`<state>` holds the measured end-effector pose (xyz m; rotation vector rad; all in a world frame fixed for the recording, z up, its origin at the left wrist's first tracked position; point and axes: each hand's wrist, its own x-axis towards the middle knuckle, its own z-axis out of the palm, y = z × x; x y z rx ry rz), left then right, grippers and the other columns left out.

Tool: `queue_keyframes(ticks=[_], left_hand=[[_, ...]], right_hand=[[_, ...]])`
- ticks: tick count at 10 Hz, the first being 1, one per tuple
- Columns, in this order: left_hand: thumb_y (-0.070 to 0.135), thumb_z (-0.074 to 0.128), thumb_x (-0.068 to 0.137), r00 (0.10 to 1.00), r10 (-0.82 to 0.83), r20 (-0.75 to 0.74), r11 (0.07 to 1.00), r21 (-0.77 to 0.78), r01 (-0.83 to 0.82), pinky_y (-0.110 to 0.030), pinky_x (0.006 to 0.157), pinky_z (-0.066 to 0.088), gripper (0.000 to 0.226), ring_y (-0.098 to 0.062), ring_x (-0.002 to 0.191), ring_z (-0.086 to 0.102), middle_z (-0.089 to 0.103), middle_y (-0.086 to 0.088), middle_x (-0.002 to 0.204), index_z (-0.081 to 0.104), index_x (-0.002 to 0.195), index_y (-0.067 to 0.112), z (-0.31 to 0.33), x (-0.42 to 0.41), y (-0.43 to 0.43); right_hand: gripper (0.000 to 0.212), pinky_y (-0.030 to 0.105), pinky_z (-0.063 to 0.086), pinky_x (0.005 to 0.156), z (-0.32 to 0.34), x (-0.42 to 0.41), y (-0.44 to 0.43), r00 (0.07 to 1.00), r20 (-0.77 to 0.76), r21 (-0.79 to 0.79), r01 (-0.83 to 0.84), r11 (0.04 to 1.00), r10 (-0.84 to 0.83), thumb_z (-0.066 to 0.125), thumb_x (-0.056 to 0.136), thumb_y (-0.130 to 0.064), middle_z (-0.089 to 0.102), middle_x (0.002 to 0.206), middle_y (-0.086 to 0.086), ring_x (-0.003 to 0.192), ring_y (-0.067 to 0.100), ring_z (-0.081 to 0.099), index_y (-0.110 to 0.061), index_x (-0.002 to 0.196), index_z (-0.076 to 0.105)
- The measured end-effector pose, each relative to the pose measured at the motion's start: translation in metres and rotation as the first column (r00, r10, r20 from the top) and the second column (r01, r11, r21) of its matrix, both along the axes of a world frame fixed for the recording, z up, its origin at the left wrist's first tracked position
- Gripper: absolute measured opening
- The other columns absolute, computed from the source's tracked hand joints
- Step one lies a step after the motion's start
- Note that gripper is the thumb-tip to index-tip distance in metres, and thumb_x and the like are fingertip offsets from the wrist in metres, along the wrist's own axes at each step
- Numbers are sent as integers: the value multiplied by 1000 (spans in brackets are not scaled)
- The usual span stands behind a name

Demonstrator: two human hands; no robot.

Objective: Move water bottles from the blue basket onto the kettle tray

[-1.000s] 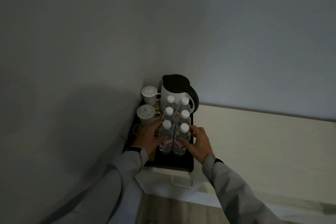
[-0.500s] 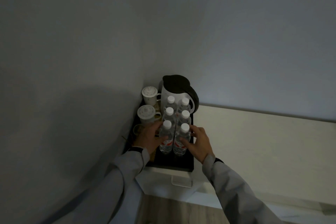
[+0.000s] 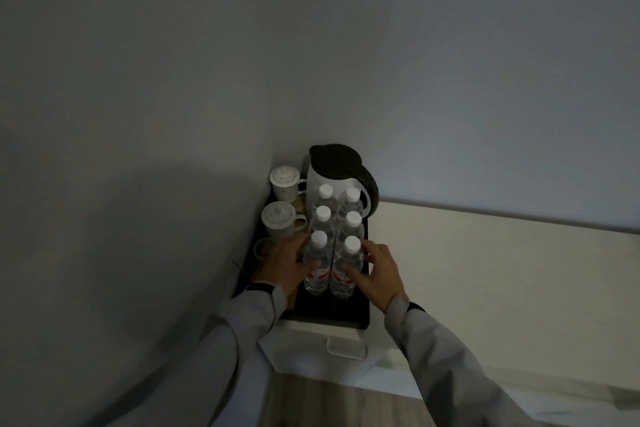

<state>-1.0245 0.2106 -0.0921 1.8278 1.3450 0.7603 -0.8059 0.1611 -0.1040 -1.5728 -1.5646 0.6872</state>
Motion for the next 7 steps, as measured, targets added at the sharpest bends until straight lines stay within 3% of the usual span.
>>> queue_keyframes(ticks=[2, 5, 6, 7], left_hand=[[24, 78, 78, 1000, 5, -2, 1000, -5, -5, -44, 96, 55, 57, -15, 112, 62, 63, 6, 123, 55, 127, 39, 3, 1, -2], [31, 78, 78, 1000, -3, -16, 1000, -6, 3, -39, 96, 54, 57, -15, 114, 61, 61, 4, 126, 54, 130, 37, 6, 0, -5], [44, 74, 79, 1000, -5, -23, 1000, 17, 5, -33, 95, 54, 55, -10, 111, 61, 61, 8, 127, 53, 129, 40, 12, -2, -7], [65, 64, 74, 1000, 18, 2, 1000, 12, -18, -39, 98, 54, 63, -12, 115, 60, 57, 8, 132, 51, 131, 41, 24, -2, 0]], right_hand=[[54, 26, 48, 91, 1, -1, 0, 1000, 7, -10, 0, 1000, 0, 79, 78, -35, 55, 111, 7, 101, 13, 53, -28, 126, 57], [57, 29, 51, 94, 4, 0, -1, 1000, 24, -29, 2, 1000, -1, 77, 77, -43, 55, 114, 4, 101, 11, 54, -32, 127, 54], [57, 24, 50, 92, 9, 2, 0, 1000, 18, -11, 2, 1000, -2, 75, 75, -52, 52, 111, -4, 102, 11, 58, -40, 126, 51], [52, 15, 48, 88, 18, 4, 3, 1000, -23, 26, 10, 1000, -9, 70, 77, -62, 50, 111, -15, 106, 8, 56, -50, 123, 48]])
